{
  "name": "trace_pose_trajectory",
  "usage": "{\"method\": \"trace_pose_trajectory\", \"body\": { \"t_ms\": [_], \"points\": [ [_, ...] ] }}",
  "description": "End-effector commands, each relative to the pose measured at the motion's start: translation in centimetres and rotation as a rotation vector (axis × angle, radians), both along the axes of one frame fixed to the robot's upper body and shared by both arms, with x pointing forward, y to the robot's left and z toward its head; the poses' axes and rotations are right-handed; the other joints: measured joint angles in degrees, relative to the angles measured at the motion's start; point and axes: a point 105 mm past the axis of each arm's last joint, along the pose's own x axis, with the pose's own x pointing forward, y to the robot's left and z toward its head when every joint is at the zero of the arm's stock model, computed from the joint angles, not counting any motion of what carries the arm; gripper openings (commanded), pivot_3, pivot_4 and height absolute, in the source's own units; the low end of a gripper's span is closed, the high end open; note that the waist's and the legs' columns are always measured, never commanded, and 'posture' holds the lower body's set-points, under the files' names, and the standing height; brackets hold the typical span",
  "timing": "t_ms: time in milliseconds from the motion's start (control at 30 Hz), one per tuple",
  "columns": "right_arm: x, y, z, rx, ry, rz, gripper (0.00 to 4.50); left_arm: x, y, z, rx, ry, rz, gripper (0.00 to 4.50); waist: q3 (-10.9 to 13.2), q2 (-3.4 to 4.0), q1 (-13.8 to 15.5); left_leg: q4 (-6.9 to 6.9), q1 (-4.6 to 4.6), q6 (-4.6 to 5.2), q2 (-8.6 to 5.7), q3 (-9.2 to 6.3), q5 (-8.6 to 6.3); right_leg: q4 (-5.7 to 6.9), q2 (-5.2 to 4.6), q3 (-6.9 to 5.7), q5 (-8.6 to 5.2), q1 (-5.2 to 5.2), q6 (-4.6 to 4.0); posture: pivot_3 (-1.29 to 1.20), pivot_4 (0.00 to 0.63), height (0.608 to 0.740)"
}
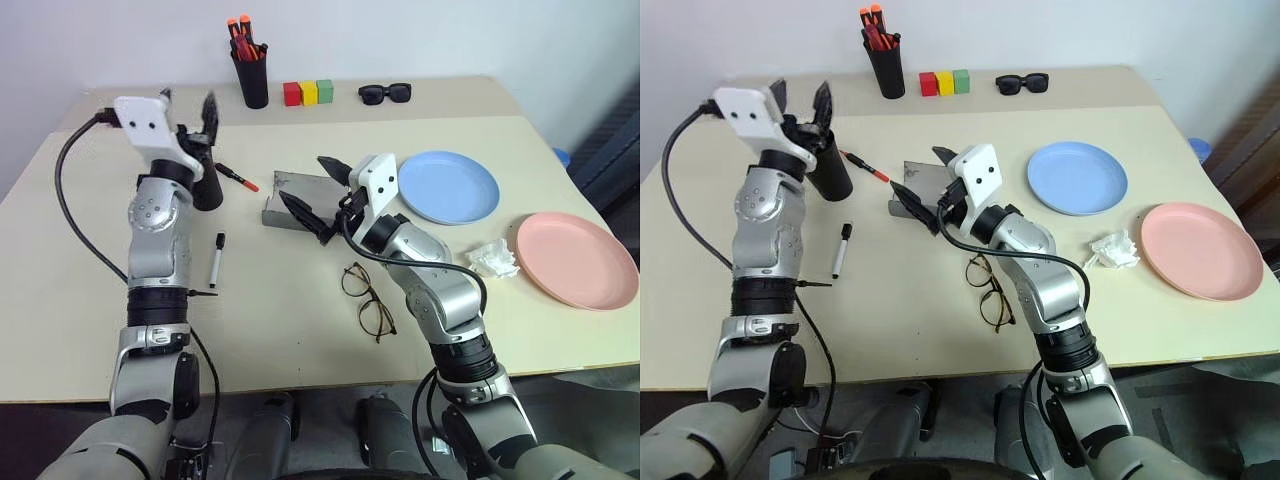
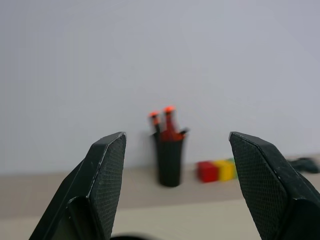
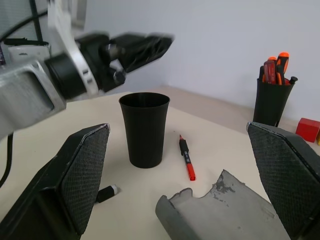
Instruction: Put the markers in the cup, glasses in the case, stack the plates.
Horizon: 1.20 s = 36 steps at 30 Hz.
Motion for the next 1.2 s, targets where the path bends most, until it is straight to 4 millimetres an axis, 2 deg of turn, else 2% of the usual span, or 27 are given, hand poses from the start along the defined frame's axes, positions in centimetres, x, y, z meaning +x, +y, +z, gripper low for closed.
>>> {"method": "trace_pose_trajectory", "body": {
  "t_ms": [33,133,233,367,600,867,1200],
  "points": [
    [-0.4,0.0,1.1,0.036,-0.041,0.005,4.50,-0.5,-2.6,-0.4,0.057,0.052,-0.085,3.62,0.0,0.00,-0.1,0.00,0.00,0.00,0.00,0.00,0.00,0.00,0.02,0.00,0.00,0.00,0.00,0.00,0.150,0.740],
    [-0.2,-0.1,1.1,0.036,-0.041,-0.004,4.50,-0.1,-3.8,-1.8,0.025,0.170,-0.092,4.47,0.0,0.00,-0.1,-0.01,0.00,0.00,0.01,-0.01,0.00,0.01,0.04,0.00,0.00,-0.02,0.00,0.00,0.150,0.740],
    [-0.1,-0.3,1.1,0.036,-0.042,-0.011,4.50,0.7,-4.6,-3.2,0.034,0.285,-0.037,4.47,0.0,0.00,-0.1,0.00,0.00,0.00,0.02,-0.04,0.00,0.02,0.04,0.00,0.00,-0.01,0.00,0.00,0.150,0.740],
    [0.0,-0.3,1.0,0.034,-0.042,-0.010,4.50,3.1,-4.0,-5.7,0.018,0.522,0.188,4.47,0.0,0.00,0.2,0.05,-0.01,0.00,-0.01,-0.04,0.01,0.03,0.07,-0.05,-0.01,0.03,0.00,0.00,0.150,0.740],
    [-0.1,-0.3,0.8,0.033,-0.041,-0.016,4.50,5.5,-4.1,-8.2,-0.116,0.737,0.269,4.47,0.0,-0.01,-0.2,0.02,-0.01,-0.01,-0.04,-0.02,0.01,0.02,0.07,-0.05,-0.02,0.00,0.02,0.00,0.150,0.740],
    [-0.3,-0.8,0.5,0.026,-0.037,-0.034,4.50,6.9,-4.0,-9.4,-0.150,0.801,0.343,4.47,0.0,-0.02,0.1,0.02,-0.02,-0.03,-0.06,0.08,0.01,0.03,0.07,-0.06,-0.01,-0.01,0.03,0.00,0.150,0.740],
    [-0.3,-0.9,0.3,0.017,-0.037,-0.040,4.50,7.2,-3.4,-10.5,-0.230,0.845,0.410,4.47,0.0,-0.02,0.0,0.02,-0.02,-0.04,-0.08,0.11,0.01,0.03,0.07,-0.07,-0.01,-0.01,0.03,0.00,0.150,0.740]
  ]
}}
